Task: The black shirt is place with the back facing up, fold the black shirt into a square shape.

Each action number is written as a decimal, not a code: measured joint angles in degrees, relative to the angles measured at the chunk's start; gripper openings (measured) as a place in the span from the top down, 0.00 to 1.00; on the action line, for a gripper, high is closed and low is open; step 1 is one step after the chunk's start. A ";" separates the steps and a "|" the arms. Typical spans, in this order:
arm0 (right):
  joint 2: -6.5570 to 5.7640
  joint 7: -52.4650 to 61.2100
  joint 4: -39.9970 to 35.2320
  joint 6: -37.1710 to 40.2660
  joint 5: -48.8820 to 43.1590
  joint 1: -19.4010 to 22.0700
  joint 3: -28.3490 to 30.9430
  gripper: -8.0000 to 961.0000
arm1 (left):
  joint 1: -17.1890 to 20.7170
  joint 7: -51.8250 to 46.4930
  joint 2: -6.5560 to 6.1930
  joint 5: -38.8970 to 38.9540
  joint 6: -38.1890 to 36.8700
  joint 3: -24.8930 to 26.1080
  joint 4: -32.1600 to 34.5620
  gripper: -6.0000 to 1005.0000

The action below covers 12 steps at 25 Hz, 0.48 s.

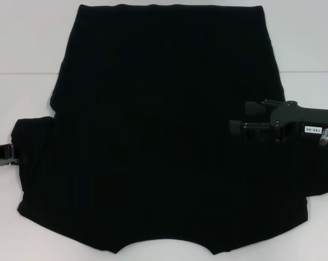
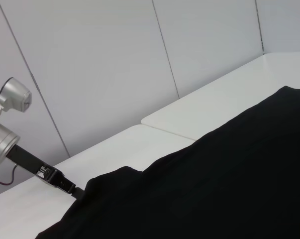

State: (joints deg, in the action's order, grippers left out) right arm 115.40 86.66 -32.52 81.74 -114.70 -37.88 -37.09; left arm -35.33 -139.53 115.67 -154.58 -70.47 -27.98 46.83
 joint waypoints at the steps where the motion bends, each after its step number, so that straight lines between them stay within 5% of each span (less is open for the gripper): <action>1: 0.00 -0.01 0.00 0.00 0.00 0.00 0.00 0.05 | -0.05 0.02 0.00 0.00 0.20 -0.15 -0.17 0.85; 3: 0.00 -0.05 0.00 -0.04 0.00 0.00 0.05 0.05 | -0.09 0.03 0.00 -0.01 0.56 -0.45 -0.48 0.94; 12: 0.06 -0.21 0.00 -0.18 0.00 0.15 0.43 0.05 | -0.34 0.05 -0.17 0.02 1.33 -0.22 -0.19 0.99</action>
State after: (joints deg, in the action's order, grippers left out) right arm 115.46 86.45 -32.52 81.56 -114.70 -37.73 -36.67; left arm -35.68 -139.47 115.50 -154.57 -69.14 -28.20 46.64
